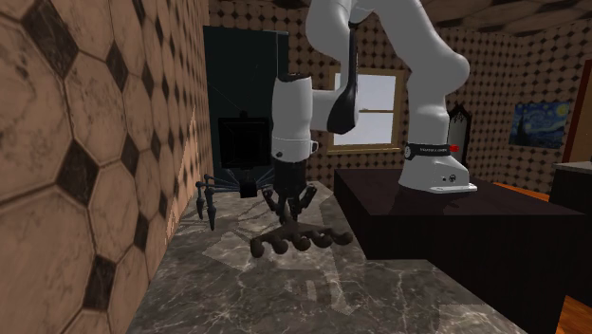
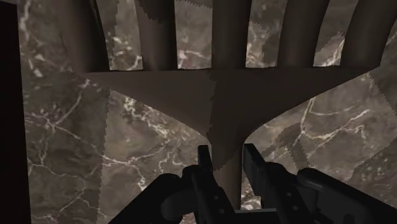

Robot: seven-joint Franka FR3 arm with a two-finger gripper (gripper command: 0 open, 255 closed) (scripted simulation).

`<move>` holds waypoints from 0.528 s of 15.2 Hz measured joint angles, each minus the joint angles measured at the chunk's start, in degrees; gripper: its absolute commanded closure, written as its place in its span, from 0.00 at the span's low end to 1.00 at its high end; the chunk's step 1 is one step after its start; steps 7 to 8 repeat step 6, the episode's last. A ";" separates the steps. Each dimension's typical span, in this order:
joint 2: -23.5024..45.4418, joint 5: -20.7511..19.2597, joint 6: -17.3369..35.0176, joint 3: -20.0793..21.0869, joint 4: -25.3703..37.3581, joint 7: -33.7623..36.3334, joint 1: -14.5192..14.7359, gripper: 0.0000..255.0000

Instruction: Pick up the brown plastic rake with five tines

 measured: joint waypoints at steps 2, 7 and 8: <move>-1.53 1.81 -0.66 1.36 -0.61 -1.45 -1.05 1.00; -4.41 5.11 -1.75 3.87 -1.85 -3.86 -2.87 1.00; -4.41 5.11 -1.75 3.87 -1.85 -3.86 -2.87 1.00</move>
